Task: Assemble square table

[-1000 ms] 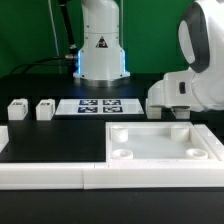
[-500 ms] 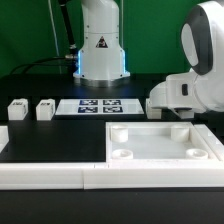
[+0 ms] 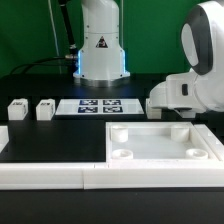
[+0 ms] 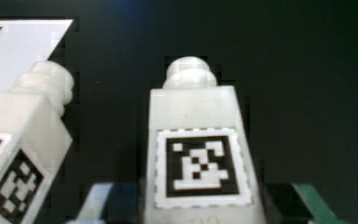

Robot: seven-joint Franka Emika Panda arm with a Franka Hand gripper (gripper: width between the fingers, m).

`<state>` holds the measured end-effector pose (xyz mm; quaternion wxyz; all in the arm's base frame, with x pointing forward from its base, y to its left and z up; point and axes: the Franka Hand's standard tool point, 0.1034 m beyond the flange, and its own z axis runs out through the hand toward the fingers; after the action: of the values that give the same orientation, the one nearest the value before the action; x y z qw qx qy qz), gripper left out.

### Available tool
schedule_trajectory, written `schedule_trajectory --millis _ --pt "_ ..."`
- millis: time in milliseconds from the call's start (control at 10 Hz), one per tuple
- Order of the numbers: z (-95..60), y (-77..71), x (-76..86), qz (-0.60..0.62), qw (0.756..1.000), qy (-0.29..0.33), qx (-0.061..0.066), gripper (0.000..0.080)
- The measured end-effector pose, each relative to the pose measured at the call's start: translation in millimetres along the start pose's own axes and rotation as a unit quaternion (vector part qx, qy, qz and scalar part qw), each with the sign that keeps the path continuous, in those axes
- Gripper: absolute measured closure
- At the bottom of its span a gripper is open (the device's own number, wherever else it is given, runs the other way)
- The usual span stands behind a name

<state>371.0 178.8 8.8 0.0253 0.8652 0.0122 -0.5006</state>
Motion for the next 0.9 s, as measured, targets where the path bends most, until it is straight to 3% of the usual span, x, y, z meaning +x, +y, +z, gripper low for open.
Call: schedule_trajectory --millis 300,400,600,800,900 --pt "-3.5 2.1 -0.6 -0.002 1.000 0.001 0.002 0.0509" --pt "-18.5 12.2 -9.5 -0.020 1.000 -0.004 0.004 0.0509" --pt "-66.2 41.0 -42.3 -0.035 0.999 0.016 0.019 0.0508" --pt "-75.9 44.7 -52.0 -0.033 0.998 0.049 0.019 0.0508" --pt "-80.0 42.1 -42.7 -0.030 0.991 0.127 0.026 0.0508"
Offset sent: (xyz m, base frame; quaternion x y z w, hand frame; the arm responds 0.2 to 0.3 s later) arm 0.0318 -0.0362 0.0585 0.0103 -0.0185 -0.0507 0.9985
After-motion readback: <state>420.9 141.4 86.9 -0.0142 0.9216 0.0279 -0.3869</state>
